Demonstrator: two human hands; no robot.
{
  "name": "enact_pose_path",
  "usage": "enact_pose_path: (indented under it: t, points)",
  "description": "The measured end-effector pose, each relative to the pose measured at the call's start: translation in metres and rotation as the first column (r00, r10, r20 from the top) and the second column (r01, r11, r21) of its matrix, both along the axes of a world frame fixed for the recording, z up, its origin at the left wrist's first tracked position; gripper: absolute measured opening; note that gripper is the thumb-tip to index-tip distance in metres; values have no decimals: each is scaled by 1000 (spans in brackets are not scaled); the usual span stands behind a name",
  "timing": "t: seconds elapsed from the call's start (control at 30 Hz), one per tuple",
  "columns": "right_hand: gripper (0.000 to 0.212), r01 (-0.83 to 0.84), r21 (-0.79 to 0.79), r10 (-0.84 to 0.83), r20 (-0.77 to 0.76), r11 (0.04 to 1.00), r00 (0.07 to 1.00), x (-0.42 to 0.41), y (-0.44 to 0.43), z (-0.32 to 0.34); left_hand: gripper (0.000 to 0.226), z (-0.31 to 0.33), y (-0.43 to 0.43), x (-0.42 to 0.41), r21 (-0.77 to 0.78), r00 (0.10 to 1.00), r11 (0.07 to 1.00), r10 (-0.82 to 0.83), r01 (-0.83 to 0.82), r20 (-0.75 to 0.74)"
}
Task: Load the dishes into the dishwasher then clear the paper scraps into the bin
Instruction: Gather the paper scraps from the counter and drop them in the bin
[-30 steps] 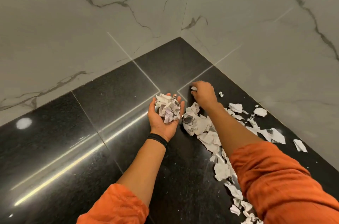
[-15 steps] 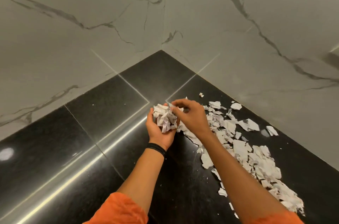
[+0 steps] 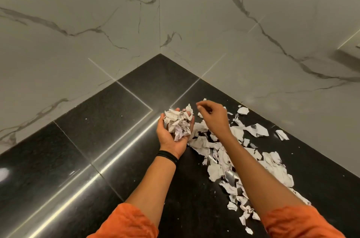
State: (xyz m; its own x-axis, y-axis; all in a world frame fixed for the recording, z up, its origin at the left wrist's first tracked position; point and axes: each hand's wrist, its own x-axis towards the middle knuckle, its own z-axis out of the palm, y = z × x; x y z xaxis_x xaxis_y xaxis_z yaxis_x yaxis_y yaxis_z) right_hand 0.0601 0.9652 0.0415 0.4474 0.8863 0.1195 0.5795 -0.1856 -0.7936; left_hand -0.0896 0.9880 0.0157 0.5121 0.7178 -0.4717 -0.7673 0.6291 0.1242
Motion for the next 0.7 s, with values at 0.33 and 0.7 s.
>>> enact_pose_path:
  t: [0.33, 0.7]
  points:
    - [25, -27, -370, 203, 444, 929, 873, 68, 78, -52, 49, -8, 32, 20, -3, 998, 1000, 17, -17, 63]
    - [57, -328, -359, 427, 245, 874, 870, 25, 69, -32, 48, -7, 20, -8, 4, 998, 998, 64, -64, 0]
